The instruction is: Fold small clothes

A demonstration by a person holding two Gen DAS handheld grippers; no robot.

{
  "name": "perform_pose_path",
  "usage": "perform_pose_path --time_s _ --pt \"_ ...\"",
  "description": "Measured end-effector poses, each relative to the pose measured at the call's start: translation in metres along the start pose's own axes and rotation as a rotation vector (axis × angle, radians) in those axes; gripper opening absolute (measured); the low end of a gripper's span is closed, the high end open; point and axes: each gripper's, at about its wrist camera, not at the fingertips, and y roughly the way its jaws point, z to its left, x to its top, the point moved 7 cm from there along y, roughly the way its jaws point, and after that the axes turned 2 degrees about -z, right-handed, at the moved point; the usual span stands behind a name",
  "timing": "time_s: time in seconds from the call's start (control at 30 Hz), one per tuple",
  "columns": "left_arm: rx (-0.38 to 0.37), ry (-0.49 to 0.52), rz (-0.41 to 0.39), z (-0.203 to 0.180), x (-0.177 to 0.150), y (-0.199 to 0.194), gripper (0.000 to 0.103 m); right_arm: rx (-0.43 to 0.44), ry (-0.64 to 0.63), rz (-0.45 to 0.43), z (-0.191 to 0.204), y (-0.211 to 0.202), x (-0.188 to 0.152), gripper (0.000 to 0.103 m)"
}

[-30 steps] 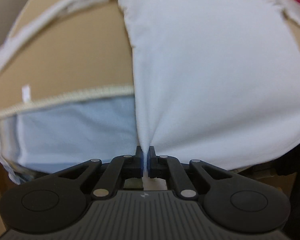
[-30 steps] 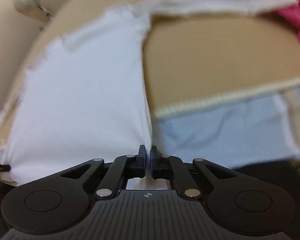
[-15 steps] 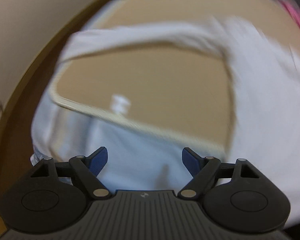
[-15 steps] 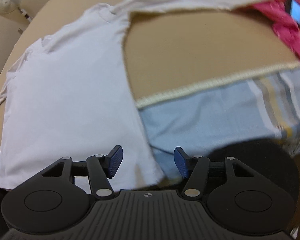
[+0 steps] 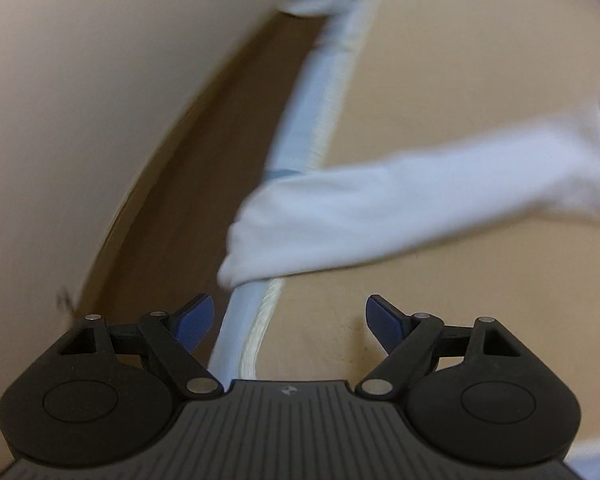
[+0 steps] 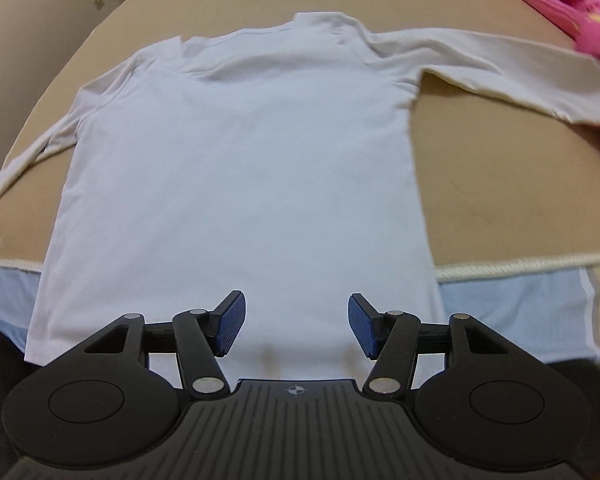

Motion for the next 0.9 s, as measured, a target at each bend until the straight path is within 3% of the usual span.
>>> perform_pose_path --time_s 0.07,0.13,0.17,0.23,0.33,0.37,0.43,0.53,0.57,0.77,0.9 --pt "0.029 0.175 0.024 -0.016 0.005 0.018 0.084 -0.017 -0.011 0.017 0.007 0.003 0.000 0.061" --pt "0.032 0.228 -0.004 -0.022 0.016 0.024 0.079 -0.025 -0.027 0.046 0.015 0.009 -0.002 0.061" --pt "0.021 0.222 -0.013 -0.024 0.023 0.027 0.071 -0.027 -0.036 0.056 0.018 0.011 -0.004 0.061" --pt "-0.008 0.183 0.019 -0.024 0.033 0.033 0.033 -0.030 -0.057 0.081 0.025 0.018 -0.007 0.061" --pt "0.026 0.238 0.059 -0.034 0.045 0.039 0.012 -0.029 -0.092 0.118 0.034 0.027 -0.013 0.061" --pt "0.037 0.276 0.087 -0.038 0.047 0.040 0.011 -0.026 -0.104 0.127 0.036 0.029 -0.014 0.061" --pt "0.017 0.261 0.147 -0.035 0.053 0.033 0.009 -0.022 -0.125 0.130 0.038 0.032 -0.016 0.061" --pt "-0.075 0.112 0.278 -0.023 0.069 0.006 0.009 -0.013 -0.140 0.121 0.037 0.035 -0.019 0.061" --pt "-0.114 0.094 0.283 -0.025 0.075 -0.005 0.009 -0.010 -0.137 0.122 0.035 0.036 -0.020 0.061" --pt "-0.270 0.126 0.136 -0.091 0.142 -0.133 0.002 0.057 -0.050 0.116 0.012 0.048 -0.037 0.061" --pt "-0.476 0.216 -0.016 -0.198 0.180 -0.239 0.002 0.073 0.026 0.095 -0.017 0.045 -0.046 0.061"
